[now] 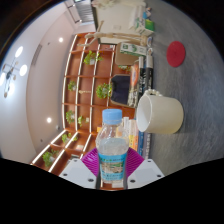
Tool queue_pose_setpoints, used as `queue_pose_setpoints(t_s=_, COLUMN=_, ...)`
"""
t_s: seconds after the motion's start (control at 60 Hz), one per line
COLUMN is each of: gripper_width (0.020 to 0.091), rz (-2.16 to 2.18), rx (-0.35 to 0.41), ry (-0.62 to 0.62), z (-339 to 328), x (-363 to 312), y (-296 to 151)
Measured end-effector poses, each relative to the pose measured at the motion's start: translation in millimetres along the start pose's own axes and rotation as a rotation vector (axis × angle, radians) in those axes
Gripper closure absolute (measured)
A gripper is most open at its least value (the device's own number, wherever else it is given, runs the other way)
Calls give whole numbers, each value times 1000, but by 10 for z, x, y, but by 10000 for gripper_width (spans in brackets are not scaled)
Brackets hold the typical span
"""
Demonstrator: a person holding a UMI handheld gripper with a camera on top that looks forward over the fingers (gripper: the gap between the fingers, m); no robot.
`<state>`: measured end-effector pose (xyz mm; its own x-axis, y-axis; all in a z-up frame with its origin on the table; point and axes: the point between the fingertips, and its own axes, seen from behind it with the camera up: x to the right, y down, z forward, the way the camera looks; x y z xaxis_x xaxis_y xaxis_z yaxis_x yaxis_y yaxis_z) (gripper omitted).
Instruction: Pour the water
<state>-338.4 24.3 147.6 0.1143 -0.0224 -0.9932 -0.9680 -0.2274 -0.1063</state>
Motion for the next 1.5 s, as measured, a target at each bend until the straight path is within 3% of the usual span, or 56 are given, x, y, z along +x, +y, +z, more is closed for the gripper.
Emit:
queue_pose_setpoints(t_s=0.283, gripper_width=801, rz=492, rx=16, ry=-129, z=107, x=-140, y=-85)
queue_pose_setpoints(t_s=0.5, gripper_width=800, rz=502, rx=-9, ry=-113, z=109, x=-125, y=-3)
queue_pose_setpoints(t_s=0.65, gripper_width=774, rz=372, rx=-16, ry=-63, z=169, x=-136, y=-30)
queue_pose_setpoints(t_s=0.85, gripper_width=774, rz=-236, rx=8, ry=-36, z=159, x=-695, y=-374)
queue_pose_setpoints(t_s=1.017, gripper_width=774, rz=-857, rx=121, ry=150, z=48, x=-902, y=-1047)
queue_pose_setpoints(t_s=1.25, gripper_width=776, rz=-1272, rx=271, ry=333, z=-114, x=-768, y=-2030)
queue_pose_setpoints(t_s=1.333, gripper_width=775, rz=-1355, rx=285, ry=431, z=-174, x=-478, y=-2368)
queue_pose_setpoints(t_s=1.5, gripper_width=775, rz=-1428, rx=227, ry=593, z=-268, x=218, y=-2773)
